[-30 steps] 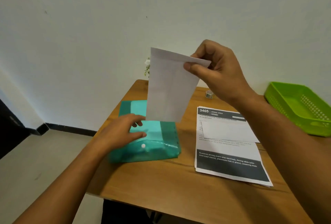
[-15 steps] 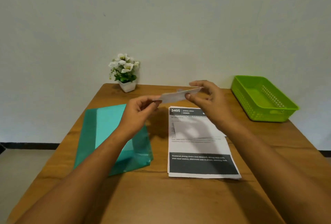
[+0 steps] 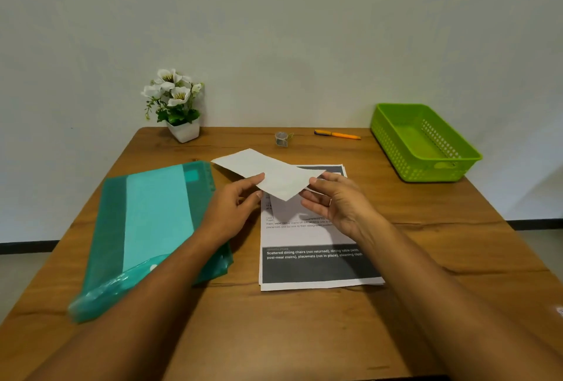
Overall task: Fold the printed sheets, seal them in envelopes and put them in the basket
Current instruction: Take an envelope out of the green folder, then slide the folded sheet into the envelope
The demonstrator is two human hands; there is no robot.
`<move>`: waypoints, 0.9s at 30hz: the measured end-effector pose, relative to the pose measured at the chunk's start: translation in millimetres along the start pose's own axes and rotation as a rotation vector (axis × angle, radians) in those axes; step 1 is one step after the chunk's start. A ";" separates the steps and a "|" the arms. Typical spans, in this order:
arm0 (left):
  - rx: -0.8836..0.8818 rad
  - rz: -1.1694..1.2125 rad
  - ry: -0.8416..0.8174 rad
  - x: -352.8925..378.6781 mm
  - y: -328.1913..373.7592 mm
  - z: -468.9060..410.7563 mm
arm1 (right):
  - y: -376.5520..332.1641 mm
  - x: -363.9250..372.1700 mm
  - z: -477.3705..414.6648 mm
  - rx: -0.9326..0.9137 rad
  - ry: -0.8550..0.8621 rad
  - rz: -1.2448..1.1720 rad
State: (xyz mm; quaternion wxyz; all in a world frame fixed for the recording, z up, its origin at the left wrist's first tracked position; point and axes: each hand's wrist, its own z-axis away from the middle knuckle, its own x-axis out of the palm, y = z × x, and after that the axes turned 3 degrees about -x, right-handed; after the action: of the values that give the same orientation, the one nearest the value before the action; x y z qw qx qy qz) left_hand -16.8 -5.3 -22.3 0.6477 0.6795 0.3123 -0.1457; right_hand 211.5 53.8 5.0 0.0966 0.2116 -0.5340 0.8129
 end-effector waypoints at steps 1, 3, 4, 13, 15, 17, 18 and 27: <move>0.015 -0.051 0.011 0.3 -0.5 -1.1 | 0.1 -0.8 -2.7 0.005 -0.002 0.003; 0.056 -0.135 0.038 1.5 -0.5 -2.9 | 0.3 0.1 -6.1 0.020 -0.007 0.016; 0.076 -0.148 0.044 2.4 -0.2 -3.4 | 1.0 1.8 -7.2 0.030 -0.010 0.013; 0.172 -0.352 0.097 15.0 8.6 3.6 | 8.7 17.2 -12.2 0.061 0.002 0.056; 0.294 -0.410 0.117 19.2 15.7 6.7 | 11.6 20.5 -11.5 0.067 -0.006 0.072; 0.366 -0.413 0.129 21.0 20.0 6.4 | 13.6 22.0 -10.5 0.065 -0.012 0.071; 0.362 -0.395 0.138 20.9 20.7 5.5 | 13.8 21.9 -9.7 0.071 -0.013 0.061; 0.286 -0.360 0.164 24.9 16.6 6.1 | 12.7 12.1 -5.2 0.093 -0.050 0.002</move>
State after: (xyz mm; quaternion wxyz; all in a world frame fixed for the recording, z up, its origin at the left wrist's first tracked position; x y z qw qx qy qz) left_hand 13.6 -4.8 -24.9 0.4811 0.7070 0.4563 -0.2458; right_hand 194.6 52.5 -1.9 0.0725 0.2355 -0.4980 0.8314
